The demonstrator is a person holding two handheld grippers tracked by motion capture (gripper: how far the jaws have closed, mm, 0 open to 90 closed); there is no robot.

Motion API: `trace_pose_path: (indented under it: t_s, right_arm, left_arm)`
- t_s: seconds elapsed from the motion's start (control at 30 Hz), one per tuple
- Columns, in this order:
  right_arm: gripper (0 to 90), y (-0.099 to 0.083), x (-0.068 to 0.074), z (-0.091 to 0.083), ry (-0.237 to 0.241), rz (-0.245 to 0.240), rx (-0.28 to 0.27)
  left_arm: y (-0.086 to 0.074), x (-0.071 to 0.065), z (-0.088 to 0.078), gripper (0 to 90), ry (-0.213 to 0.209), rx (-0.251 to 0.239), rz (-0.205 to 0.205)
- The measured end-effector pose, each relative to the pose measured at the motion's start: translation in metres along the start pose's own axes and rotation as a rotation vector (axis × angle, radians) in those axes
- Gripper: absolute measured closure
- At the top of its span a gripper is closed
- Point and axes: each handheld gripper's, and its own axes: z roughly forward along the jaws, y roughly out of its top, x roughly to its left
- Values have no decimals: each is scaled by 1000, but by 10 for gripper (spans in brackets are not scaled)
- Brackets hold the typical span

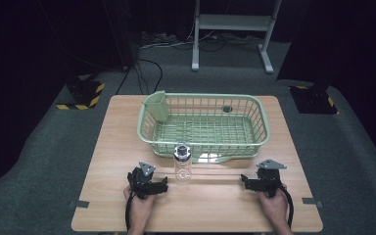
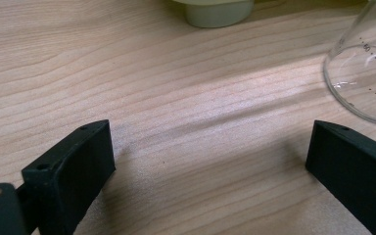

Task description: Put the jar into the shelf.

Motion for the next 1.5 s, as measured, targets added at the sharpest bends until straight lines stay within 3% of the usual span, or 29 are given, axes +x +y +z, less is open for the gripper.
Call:
trace_pose_path:
  t_s: [0.83, 0.97, 1.17, 1.3, 1.5]
  right_arm:
    - [105, 0, 0, 0, 0, 1, 0]
    - [105, 0, 0, 0, 0, 1, 0]
    - [106, 0, 0, 0, 0, 1, 0]
    - [106, 0, 0, 0, 0, 1, 0]
    - [106, 0, 0, 0, 0, 1, 0]
  left_arm:
    - [1, -1, -2, 26, 3, 22, 2]
    - [4, -3, -9, 22, -10, 36, 25]
    - [13, -13, -24, 24, -65, 42, 44]
    - [19, -21, -31, 27, -103, 22, 31]
    - [23, -37, -39, 29, -159, 20, 65]
